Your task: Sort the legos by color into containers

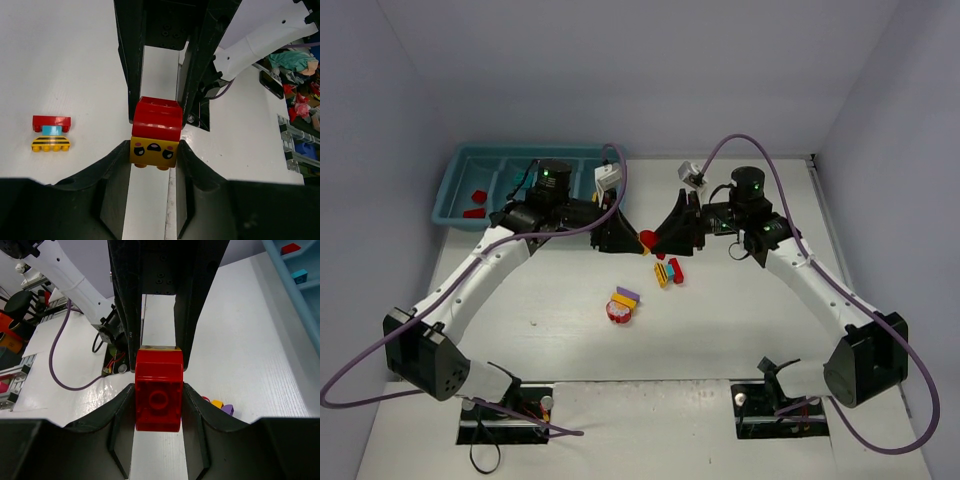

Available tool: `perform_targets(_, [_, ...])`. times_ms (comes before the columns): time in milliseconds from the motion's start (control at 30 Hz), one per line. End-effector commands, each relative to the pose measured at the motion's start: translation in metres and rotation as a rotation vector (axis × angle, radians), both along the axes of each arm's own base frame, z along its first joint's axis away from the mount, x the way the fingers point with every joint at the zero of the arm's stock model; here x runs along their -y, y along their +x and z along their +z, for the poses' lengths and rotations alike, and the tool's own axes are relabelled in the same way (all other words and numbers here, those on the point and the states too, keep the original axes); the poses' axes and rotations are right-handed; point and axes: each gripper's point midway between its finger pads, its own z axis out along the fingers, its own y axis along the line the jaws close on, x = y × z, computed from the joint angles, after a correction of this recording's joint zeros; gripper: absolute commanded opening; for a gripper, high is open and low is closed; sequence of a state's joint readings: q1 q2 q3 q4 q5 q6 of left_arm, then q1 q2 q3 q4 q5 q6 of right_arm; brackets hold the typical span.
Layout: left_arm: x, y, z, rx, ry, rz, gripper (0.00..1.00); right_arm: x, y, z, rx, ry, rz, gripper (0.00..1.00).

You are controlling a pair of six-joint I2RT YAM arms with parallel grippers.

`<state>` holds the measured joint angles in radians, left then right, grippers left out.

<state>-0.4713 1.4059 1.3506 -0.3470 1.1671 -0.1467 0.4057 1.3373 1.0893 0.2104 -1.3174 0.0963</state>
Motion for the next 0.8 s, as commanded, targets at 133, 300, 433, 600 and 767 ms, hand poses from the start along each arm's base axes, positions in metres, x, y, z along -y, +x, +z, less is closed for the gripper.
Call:
perform_targets(133, [-0.005, -0.001, -0.015, 0.05, 0.041, -0.03, 0.0, 0.004, 0.002, 0.036, 0.135, 0.061, 0.004, 0.0])
perform_targets(300, [-0.011, 0.006, -0.036, 0.037, 0.086, -0.016, 0.0, 0.018, 0.015, 0.035, 0.124, 0.055, -0.052, 0.0])
perform_targets(433, [-0.019, 0.018, -0.049, 0.024, 0.121, 0.026, 0.0, 0.033, 0.028, 0.034, 0.126, 0.048, -0.131, 0.0])
perform_targets(600, [-0.048, 0.103, -0.056, 0.044, 0.223, 0.393, 0.0, 0.051, 0.05, 0.036, 0.136, 0.026, -0.301, 0.0])
perform_targets(767, [-0.093, 0.213, -0.057, 0.115, 0.365, 0.838, 0.0, 0.059, 0.059, 0.026, 0.115, 0.001, -0.423, 0.0])
